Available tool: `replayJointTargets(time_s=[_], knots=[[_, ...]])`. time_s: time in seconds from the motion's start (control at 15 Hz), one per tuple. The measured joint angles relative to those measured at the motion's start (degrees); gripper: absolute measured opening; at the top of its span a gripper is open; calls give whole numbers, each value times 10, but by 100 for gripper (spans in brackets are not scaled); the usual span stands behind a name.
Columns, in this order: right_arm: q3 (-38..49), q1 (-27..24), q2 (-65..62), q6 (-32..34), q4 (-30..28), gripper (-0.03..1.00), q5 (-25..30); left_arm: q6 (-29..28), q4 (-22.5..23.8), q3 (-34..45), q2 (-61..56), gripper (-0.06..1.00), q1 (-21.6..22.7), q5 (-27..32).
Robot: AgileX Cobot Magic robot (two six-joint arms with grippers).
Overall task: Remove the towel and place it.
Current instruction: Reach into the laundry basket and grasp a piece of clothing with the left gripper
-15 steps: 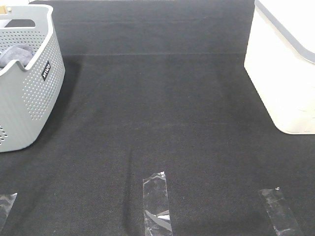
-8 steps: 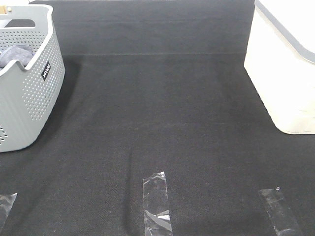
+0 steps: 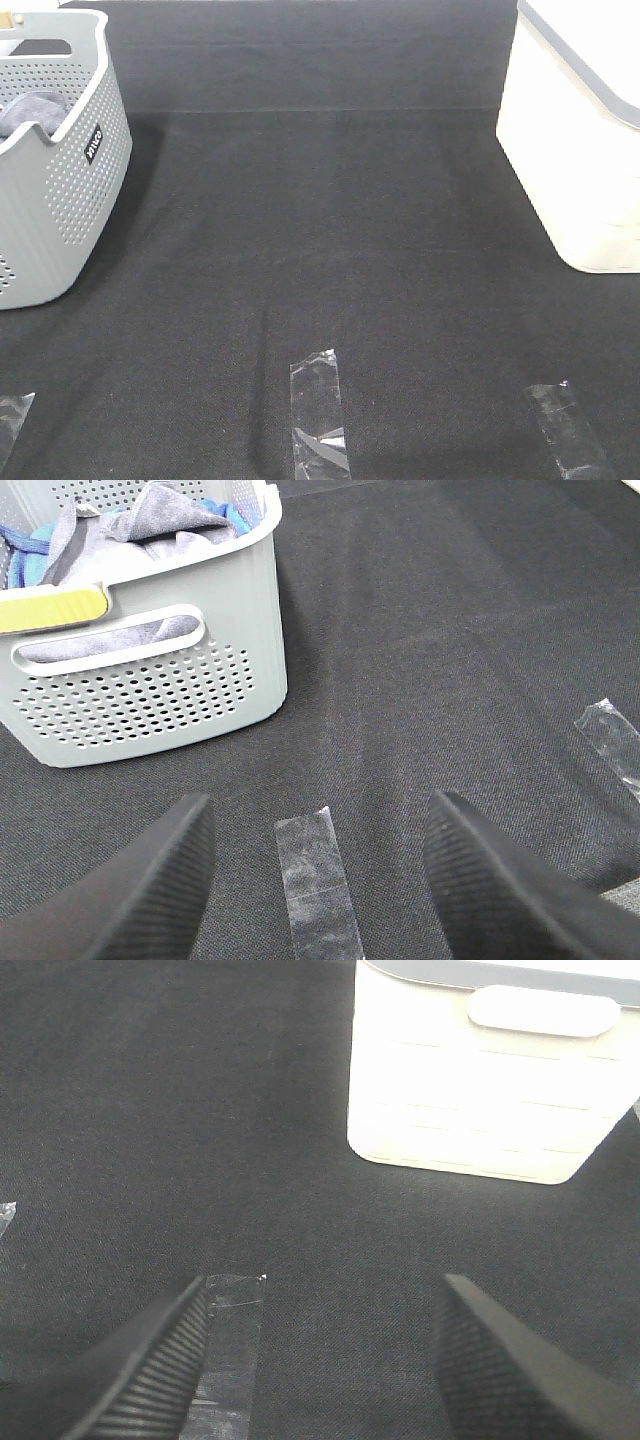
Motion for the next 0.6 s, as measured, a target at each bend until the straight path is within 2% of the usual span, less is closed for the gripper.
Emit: replayJointTargets(time_s=[0.6], knots=[[0, 0, 0, 0, 0, 62, 0, 0, 0, 0, 0, 60, 0, 0]])
